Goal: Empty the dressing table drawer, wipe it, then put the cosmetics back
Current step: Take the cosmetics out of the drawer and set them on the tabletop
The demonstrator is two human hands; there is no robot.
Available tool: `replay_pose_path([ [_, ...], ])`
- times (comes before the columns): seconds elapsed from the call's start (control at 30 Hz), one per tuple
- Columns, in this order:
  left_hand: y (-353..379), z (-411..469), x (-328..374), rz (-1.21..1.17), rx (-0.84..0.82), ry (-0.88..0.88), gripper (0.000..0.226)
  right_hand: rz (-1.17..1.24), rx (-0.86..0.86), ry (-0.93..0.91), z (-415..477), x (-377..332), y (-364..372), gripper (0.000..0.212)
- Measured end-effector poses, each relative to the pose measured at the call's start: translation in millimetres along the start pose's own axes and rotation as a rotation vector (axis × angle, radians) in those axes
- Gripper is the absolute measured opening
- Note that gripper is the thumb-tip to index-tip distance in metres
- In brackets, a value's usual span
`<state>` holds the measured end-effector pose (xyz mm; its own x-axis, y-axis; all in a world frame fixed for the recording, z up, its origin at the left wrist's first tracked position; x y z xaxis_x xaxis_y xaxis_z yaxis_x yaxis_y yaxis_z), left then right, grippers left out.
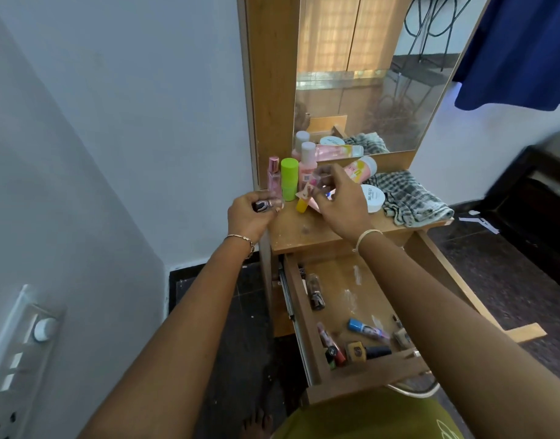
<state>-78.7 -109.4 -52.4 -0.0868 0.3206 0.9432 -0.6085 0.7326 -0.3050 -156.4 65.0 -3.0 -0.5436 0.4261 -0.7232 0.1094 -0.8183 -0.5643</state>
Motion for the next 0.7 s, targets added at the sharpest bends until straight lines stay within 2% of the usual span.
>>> replay_pose_path([
  [0.17,1,16,5,0.098,0.018,0.015,0.039,-0.186,0.016,-0.050,8,0,12,0.026],
  [0.3,6,23,9,0.129,0.023,0.018,0.047,-0.225,0.042,-0.047,12,5,17,0.025],
  [0.7,12,31,8,0.204,-0.015,0.004,0.048,-0.326,0.046,-0.045,16,11,25,0.022],
])
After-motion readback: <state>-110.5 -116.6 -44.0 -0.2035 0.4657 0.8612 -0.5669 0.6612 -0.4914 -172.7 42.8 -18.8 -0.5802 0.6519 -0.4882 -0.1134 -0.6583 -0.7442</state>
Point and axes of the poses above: each hand's wrist, its own z-axis towards the middle knuckle, its own y-axis out of the palm, x = y × z, the point moved 7 cm from there along z, towards the middle knuckle
